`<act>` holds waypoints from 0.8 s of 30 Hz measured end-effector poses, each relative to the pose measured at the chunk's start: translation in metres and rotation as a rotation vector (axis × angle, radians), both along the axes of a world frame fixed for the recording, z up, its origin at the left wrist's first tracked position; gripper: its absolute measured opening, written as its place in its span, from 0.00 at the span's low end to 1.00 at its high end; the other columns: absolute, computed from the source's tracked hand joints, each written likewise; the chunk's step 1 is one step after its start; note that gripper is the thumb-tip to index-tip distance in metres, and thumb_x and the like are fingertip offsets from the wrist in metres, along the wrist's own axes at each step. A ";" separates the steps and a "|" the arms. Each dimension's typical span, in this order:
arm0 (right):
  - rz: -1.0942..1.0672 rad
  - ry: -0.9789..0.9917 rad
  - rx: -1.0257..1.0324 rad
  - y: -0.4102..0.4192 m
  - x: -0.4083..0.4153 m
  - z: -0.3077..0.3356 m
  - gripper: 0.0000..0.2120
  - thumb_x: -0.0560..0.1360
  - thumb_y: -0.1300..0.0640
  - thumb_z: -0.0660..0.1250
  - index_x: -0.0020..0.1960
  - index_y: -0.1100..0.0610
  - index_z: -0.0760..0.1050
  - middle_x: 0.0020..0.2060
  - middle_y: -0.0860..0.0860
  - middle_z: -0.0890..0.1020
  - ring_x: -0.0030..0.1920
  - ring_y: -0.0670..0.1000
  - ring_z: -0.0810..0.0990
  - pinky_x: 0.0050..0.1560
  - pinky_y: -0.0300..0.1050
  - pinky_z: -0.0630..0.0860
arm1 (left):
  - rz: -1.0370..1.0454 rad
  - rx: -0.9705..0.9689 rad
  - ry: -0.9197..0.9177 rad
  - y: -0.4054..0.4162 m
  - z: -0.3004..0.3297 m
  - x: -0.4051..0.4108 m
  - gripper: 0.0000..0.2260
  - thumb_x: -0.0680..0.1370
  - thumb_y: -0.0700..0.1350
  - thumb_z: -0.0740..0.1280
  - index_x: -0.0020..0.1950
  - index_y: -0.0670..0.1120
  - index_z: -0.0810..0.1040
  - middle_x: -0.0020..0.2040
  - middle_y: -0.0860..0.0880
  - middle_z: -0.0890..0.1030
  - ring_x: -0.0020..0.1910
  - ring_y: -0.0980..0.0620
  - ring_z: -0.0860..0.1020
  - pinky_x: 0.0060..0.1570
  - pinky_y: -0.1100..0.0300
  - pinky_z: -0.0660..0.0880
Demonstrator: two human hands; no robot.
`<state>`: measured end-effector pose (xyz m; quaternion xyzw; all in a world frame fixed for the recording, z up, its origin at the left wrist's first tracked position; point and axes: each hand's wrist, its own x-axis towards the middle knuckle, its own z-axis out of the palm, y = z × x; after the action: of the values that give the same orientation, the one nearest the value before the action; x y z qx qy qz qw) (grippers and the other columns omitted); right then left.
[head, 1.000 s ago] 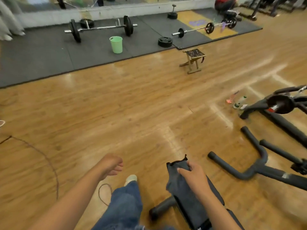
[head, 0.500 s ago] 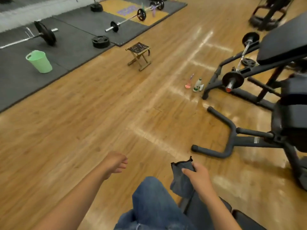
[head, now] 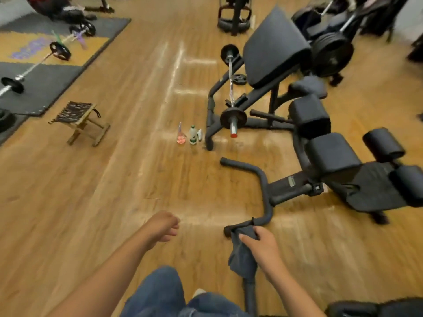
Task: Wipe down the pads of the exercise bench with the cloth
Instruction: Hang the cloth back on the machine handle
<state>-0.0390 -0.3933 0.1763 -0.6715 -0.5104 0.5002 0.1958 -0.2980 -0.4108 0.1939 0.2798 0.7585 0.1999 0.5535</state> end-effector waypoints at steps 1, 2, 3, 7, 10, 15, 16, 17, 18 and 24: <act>-0.032 -0.006 0.008 0.013 0.001 0.002 0.14 0.72 0.57 0.69 0.45 0.69 0.73 0.41 0.64 0.79 0.41 0.58 0.79 0.37 0.47 0.73 | -0.056 -0.002 -0.021 0.024 0.001 0.006 0.11 0.80 0.45 0.61 0.58 0.40 0.74 0.52 0.44 0.78 0.45 0.49 0.78 0.42 0.58 0.74; -0.061 -0.011 0.011 0.025 0.002 0.003 0.14 0.72 0.56 0.69 0.47 0.68 0.74 0.41 0.63 0.80 0.42 0.57 0.80 0.37 0.46 0.73 | -0.103 -0.002 -0.047 0.048 0.000 0.011 0.11 0.80 0.45 0.61 0.58 0.40 0.74 0.52 0.44 0.78 0.46 0.50 0.78 0.43 0.58 0.74; -0.091 -0.015 0.015 0.038 0.003 0.005 0.15 0.72 0.55 0.69 0.48 0.68 0.75 0.43 0.63 0.80 0.43 0.56 0.80 0.37 0.45 0.73 | -0.148 -0.002 -0.071 0.072 -0.001 0.016 0.11 0.80 0.45 0.61 0.58 0.41 0.74 0.51 0.45 0.79 0.47 0.50 0.78 0.45 0.57 0.75; -0.251 0.000 -0.022 0.091 0.009 0.008 0.16 0.73 0.53 0.68 0.49 0.67 0.75 0.43 0.62 0.80 0.43 0.55 0.79 0.37 0.43 0.70 | -0.351 -0.026 -0.117 0.166 -0.014 0.042 0.12 0.80 0.45 0.59 0.60 0.42 0.74 0.51 0.47 0.79 0.48 0.50 0.78 0.50 0.55 0.75; -0.417 -0.008 -0.043 0.125 0.016 0.017 0.10 0.74 0.56 0.67 0.37 0.59 0.72 0.32 0.53 0.76 0.34 0.50 0.76 0.33 0.40 0.67 | -0.517 -0.066 -0.125 0.234 -0.020 0.065 0.11 0.80 0.44 0.59 0.60 0.42 0.73 0.49 0.48 0.78 0.47 0.51 0.78 0.48 0.57 0.75; -0.734 -0.021 -0.017 0.165 0.033 0.042 0.18 0.74 0.60 0.67 0.31 0.54 0.62 0.26 0.48 0.67 0.27 0.45 0.67 0.27 0.34 0.59 | -0.792 -0.088 -0.088 0.317 -0.019 0.126 0.09 0.80 0.43 0.58 0.57 0.43 0.73 0.48 0.48 0.77 0.44 0.53 0.77 0.43 0.62 0.75; -0.771 -0.024 -0.009 0.171 0.037 0.047 0.19 0.74 0.60 0.67 0.31 0.54 0.60 0.26 0.48 0.65 0.27 0.44 0.66 0.27 0.34 0.59 | -0.854 -0.098 -0.085 0.327 -0.020 0.142 0.08 0.79 0.43 0.58 0.56 0.44 0.73 0.47 0.48 0.77 0.43 0.53 0.77 0.41 0.63 0.74; -0.793 -0.024 -0.002 0.177 0.040 0.050 0.19 0.74 0.59 0.67 0.31 0.55 0.60 0.27 0.48 0.64 0.27 0.44 0.65 0.27 0.34 0.59 | -0.903 -0.108 -0.091 0.334 -0.021 0.157 0.07 0.79 0.43 0.59 0.54 0.44 0.73 0.47 0.48 0.77 0.42 0.53 0.77 0.40 0.63 0.74; -0.807 -0.017 0.006 0.182 0.044 0.053 0.19 0.74 0.59 0.67 0.31 0.55 0.60 0.27 0.48 0.64 0.27 0.44 0.66 0.27 0.34 0.59 | -0.949 -0.116 -0.107 0.339 -0.023 0.172 0.06 0.79 0.44 0.60 0.52 0.45 0.73 0.46 0.48 0.77 0.41 0.53 0.76 0.39 0.64 0.74; -1.033 0.354 0.016 0.210 0.082 0.064 0.04 0.74 0.58 0.68 0.41 0.58 0.77 0.37 0.53 0.82 0.39 0.49 0.81 0.36 0.37 0.73 | -0.807 -0.331 -0.454 0.350 -0.036 0.245 0.20 0.70 0.66 0.64 0.44 0.49 0.70 0.38 0.49 0.67 0.38 0.53 0.67 0.42 0.59 0.64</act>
<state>0.0430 -0.1836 0.2403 -0.7387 -0.0772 0.4406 0.5042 -0.0533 -0.0609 0.1578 0.4089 0.4715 -0.0980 0.7752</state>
